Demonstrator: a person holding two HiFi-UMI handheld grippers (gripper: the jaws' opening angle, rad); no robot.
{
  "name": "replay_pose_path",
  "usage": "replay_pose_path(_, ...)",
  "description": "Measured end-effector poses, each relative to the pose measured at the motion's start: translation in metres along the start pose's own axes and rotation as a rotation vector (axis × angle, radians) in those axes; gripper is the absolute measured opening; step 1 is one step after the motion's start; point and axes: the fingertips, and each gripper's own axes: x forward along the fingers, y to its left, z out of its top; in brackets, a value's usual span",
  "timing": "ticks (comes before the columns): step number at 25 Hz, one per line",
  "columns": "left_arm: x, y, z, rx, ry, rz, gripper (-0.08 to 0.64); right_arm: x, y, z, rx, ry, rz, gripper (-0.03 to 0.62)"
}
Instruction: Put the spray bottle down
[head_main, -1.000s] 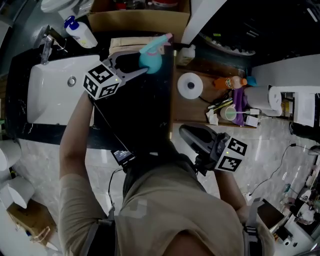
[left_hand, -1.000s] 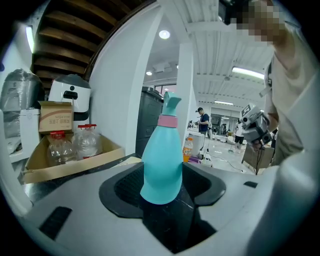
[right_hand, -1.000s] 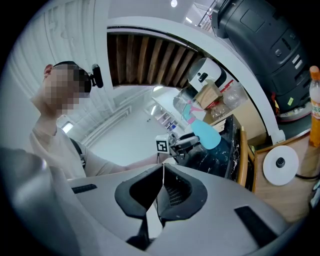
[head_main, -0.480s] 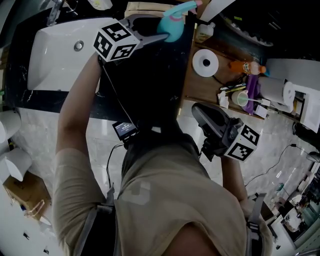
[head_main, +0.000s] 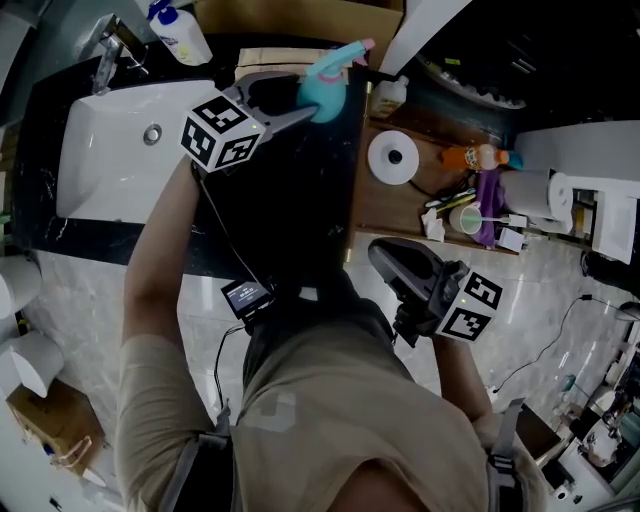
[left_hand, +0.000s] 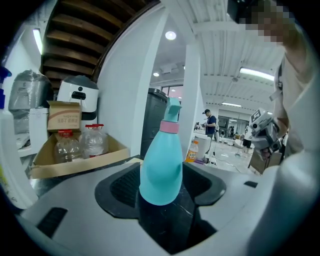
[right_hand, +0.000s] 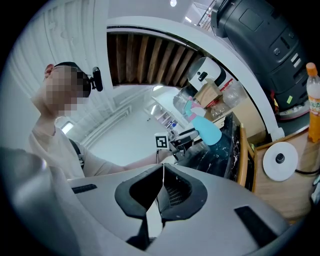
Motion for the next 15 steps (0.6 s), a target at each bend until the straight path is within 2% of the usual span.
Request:
replay_pose_path(9, -0.067, -0.016, 0.011, -0.041, -0.098, 0.075, 0.246, 0.011, 0.029, -0.011, -0.036, -0.003, 0.019, 0.021)
replay_pose_path(12, -0.096, -0.035, 0.024, -0.049, -0.16, 0.069, 0.245, 0.018, 0.046, -0.012, -0.068, -0.011, 0.033, 0.021)
replay_pose_path(13, -0.106, -0.044, 0.03, -0.051, -0.185, 0.06, 0.234, 0.02, 0.051, -0.012, -0.081, -0.014, 0.036, 0.021)
replay_pose_path(14, -0.115, -0.054, 0.035, -0.05, -0.206, 0.054, 0.185, 0.022, 0.057, -0.014, -0.092, -0.016, 0.04, 0.021)
replay_pose_path(15, -0.124, -0.064, 0.039, -0.045, -0.223, 0.05, 0.092, 0.024, 0.062, -0.016, -0.103, -0.017, 0.043, 0.021)
